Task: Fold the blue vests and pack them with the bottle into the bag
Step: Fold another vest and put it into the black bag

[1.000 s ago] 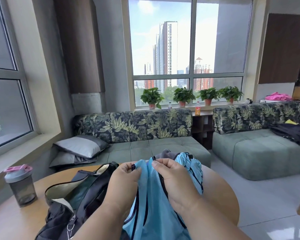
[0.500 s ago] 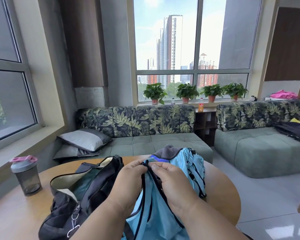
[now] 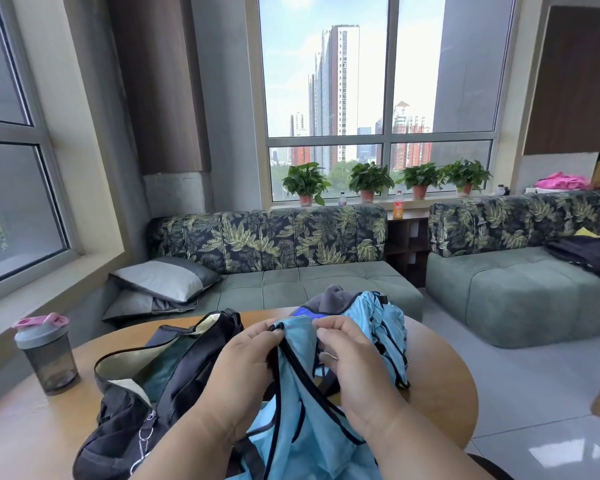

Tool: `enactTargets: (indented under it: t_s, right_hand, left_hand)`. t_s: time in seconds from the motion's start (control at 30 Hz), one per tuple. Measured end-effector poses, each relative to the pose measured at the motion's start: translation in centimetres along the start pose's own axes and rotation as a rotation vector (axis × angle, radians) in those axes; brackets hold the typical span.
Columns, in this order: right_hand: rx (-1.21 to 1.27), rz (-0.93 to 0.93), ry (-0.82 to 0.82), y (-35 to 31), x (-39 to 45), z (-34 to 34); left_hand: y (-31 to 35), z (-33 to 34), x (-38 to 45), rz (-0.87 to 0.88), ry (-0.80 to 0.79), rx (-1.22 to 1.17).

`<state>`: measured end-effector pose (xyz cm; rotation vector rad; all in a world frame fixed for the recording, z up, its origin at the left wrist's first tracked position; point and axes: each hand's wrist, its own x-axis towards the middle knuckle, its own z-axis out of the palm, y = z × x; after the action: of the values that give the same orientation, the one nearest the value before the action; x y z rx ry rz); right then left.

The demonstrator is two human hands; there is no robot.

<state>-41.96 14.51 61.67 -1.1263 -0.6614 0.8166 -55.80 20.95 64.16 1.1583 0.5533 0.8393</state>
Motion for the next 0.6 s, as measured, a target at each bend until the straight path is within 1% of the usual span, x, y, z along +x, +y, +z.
enactTargets:
  t_s: [0.1,0.17,0.23,0.43,0.53,0.6]
  right_hand:
    - [0.053,0.055,-0.011,0.0,0.5,-0.9]
    - [0.023,0.106,-0.058,0.1,0.6,-1.3]
    - [0.049,0.140,-0.128,0.3,0.4,-1.2]
    - [0.134,0.127,-0.274,-0.5,-0.3,-1.2]
    - [0.171,0.131,-0.367,-0.8,-0.6,-1.2]
    - [0.200,0.153,-0.393,-0.7,-0.8,-1.3]
  left_hand:
    - [0.6,-0.4,-0.2,-0.003,-0.019,-0.024]
    - [1.0,-0.6,-0.4,-0.002,-0.025,-0.056]
    - [1.3,-0.9,-0.4,0.012,-0.038,-0.103]
    - [1.6,-0.8,-0.6,0.038,-0.097,-0.118]
    - [2.0,-0.5,-0.8,0.035,-0.065,-0.163]
    - [2.2,-0.4,-1.0,0.026,-0.062,-0.179]
